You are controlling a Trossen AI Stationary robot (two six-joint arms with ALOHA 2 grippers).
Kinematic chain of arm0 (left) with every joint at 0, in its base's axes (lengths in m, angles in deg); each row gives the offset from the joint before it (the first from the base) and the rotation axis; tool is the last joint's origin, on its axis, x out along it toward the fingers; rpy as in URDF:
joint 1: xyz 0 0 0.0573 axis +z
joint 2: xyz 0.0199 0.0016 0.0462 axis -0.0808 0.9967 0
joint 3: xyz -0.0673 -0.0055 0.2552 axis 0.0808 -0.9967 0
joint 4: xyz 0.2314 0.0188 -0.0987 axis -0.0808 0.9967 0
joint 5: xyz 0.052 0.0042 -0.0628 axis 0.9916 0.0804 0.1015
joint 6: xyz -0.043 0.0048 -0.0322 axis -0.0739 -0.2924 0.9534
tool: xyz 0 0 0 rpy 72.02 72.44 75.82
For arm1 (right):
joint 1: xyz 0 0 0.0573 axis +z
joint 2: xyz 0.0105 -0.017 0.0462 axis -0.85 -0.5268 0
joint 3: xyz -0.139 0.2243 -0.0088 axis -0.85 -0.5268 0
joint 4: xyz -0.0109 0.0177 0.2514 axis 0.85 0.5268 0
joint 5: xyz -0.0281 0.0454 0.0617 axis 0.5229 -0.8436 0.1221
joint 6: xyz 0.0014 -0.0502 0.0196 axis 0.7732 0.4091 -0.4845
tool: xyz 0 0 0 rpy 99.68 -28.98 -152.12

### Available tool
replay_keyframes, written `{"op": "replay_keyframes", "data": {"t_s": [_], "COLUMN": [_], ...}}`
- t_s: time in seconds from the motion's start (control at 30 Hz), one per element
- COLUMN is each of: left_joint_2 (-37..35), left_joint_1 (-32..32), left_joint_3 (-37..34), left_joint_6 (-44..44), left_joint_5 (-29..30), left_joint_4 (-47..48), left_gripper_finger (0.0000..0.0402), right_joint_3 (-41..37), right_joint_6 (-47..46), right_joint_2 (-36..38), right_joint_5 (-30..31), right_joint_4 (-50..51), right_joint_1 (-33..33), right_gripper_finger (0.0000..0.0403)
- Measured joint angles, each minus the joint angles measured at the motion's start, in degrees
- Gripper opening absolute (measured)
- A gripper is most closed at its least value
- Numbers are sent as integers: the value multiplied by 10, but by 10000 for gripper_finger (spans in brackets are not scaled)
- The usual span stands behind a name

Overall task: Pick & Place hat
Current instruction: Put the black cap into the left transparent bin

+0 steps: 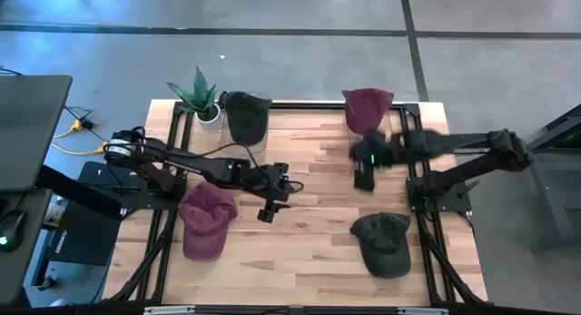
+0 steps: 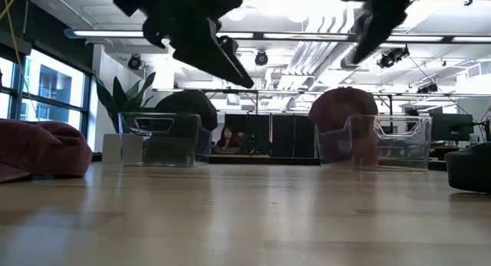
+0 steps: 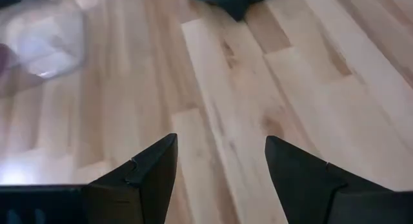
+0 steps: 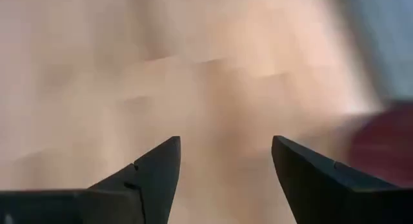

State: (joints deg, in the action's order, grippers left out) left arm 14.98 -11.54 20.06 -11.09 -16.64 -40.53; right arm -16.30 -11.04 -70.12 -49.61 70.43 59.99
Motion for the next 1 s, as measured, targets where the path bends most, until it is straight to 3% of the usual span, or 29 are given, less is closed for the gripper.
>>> {"op": "replay_keyframes", "data": {"t_s": [0.17,0.27,0.37,0.5,0.73,0.87,1.0], "left_joint_2": [0,0,0,0,0,0,0], "left_joint_1": [-15,-15,-14,-14,-14,-14,-14], "left_joint_3": [-71,-109,-132,-135,-136,-136,-136], "left_joint_6": [27,44,51,51,53,53,53], "left_joint_5": [-7,-15,-35,-48,-80,-86,-86], "left_joint_4": [-133,-232,-296,-322,-324,-324,-325], "left_gripper_finger": [225,225,225,225,225,225,225], "right_joint_3": [-53,-95,-145,-230,-352,-385,-388], "right_joint_6": [-196,-311,-373,-389,-362,-337,-320], "right_joint_2": [-5,-4,-4,-4,-3,-3,-3], "right_joint_5": [-133,-212,-253,-291,-395,-444,-461], "right_joint_4": [12,16,15,12,-113,-181,-227], "right_joint_1": [135,172,186,170,124,116,116], "right_gripper_finger": [237,250,272,298,299,282,232]}}
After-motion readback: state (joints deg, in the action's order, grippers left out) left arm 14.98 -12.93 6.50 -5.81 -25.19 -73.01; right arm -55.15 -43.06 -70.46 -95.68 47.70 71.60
